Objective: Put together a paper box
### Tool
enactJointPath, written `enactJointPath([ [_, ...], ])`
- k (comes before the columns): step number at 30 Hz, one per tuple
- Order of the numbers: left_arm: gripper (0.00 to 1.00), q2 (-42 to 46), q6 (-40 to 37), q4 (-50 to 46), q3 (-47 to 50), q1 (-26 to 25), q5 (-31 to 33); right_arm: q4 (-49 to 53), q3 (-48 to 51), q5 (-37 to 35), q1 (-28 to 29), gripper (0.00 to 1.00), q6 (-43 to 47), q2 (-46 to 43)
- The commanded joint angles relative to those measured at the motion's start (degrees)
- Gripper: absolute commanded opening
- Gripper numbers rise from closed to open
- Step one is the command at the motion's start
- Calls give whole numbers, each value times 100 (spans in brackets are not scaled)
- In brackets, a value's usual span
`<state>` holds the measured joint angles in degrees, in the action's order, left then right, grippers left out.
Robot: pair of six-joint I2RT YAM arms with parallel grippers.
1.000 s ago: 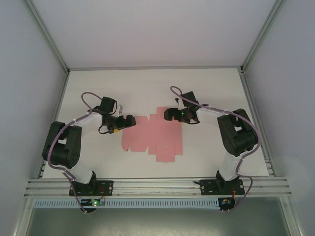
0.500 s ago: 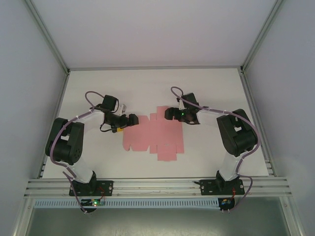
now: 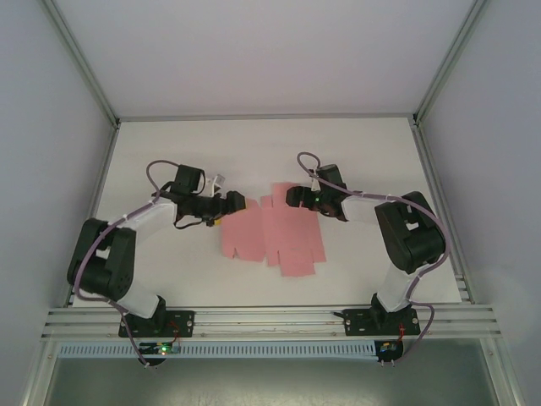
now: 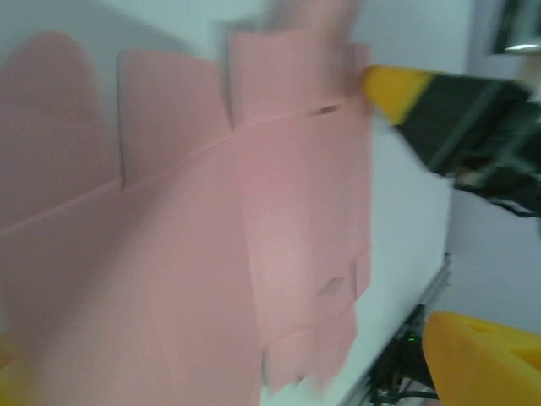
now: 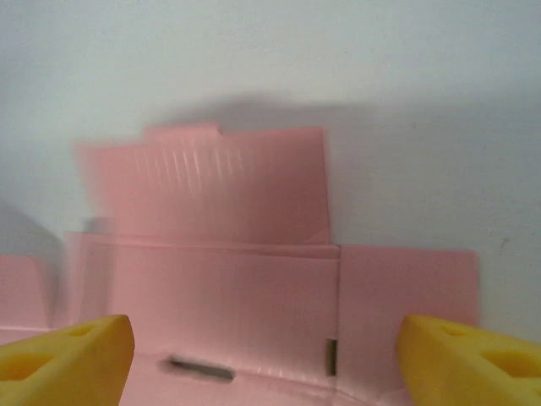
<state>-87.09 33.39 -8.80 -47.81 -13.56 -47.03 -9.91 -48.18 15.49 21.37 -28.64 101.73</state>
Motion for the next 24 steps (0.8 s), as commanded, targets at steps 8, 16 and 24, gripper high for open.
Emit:
enactJointPath([
  [8,45,-67,-65,328,-35,-302,191,515,621,455,-43,86,-361,94],
  [16,0,-76,-510,52,-303,-355,575,632,726,609,-250,91,101,-1137],
  [24,0,808,-26,2113,242,-405,-218,1044,1498,1117,-1321,97,614,-3580],
])
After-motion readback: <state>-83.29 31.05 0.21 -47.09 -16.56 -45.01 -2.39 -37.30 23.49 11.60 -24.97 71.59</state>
